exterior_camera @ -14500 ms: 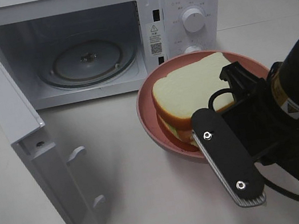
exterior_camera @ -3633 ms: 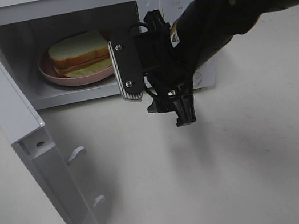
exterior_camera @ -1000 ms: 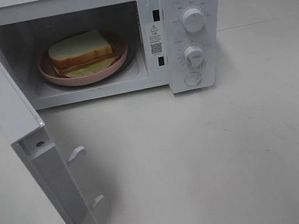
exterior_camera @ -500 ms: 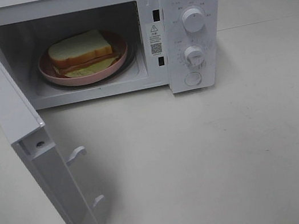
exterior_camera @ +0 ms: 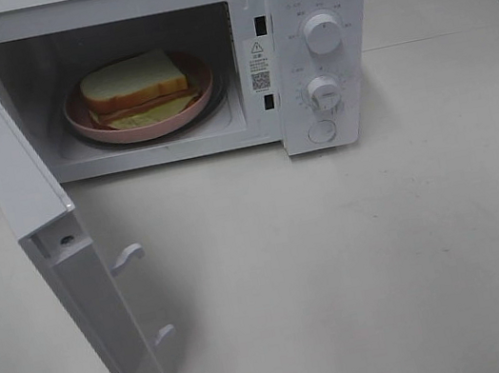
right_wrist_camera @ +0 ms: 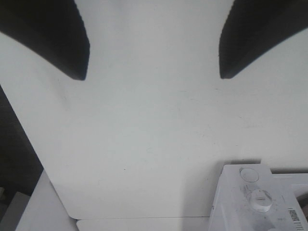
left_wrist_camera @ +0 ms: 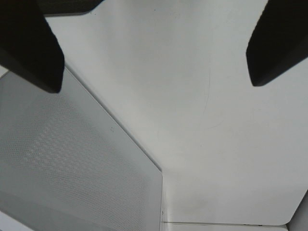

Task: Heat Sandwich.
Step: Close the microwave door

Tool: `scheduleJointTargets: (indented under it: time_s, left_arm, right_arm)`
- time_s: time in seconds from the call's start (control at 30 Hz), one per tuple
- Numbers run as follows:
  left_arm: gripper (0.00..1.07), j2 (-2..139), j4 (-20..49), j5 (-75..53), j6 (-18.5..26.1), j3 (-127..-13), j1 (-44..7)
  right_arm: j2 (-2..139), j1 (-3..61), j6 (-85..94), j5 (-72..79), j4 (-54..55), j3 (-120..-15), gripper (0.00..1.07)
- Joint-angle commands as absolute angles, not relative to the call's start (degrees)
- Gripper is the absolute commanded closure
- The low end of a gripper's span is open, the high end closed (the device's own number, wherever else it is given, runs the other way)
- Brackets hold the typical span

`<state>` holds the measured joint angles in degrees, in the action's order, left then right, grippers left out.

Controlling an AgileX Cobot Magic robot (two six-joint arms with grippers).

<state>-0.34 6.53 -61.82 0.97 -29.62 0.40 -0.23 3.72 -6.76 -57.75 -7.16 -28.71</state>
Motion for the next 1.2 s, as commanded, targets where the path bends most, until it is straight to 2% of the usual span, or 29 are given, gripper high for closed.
scheduleJointTargets:
  time_s: [0.03,0.13,0.33,1.2]
  left_arm:
    - [0.09,-1.4,6.7,-61.2,0.9,-29.5,0.1]
    - [0.09,-1.3,6.7,-61.2,0.9,-29.5,0.1]
    - [0.09,-1.3,6.7,-61.2,0.9,-29.5,0.1]
    - [0.09,-1.3,6.7,-61.2,0.9,-29.5,0.1]
  right_arm:
    - [-1.8,2.7,-6.0,-57.0,-6.3,-28.6,0.27]
    - [-1.8,2.7,-5.0,-57.0,-5.7,-28.5,0.26]
    - [-1.8,2.7,-4.4,-57.0,-5.2,-28.5,0.31]
    - [-1.8,2.7,-4.4,-57.0,-5.2,-28.5,0.31]
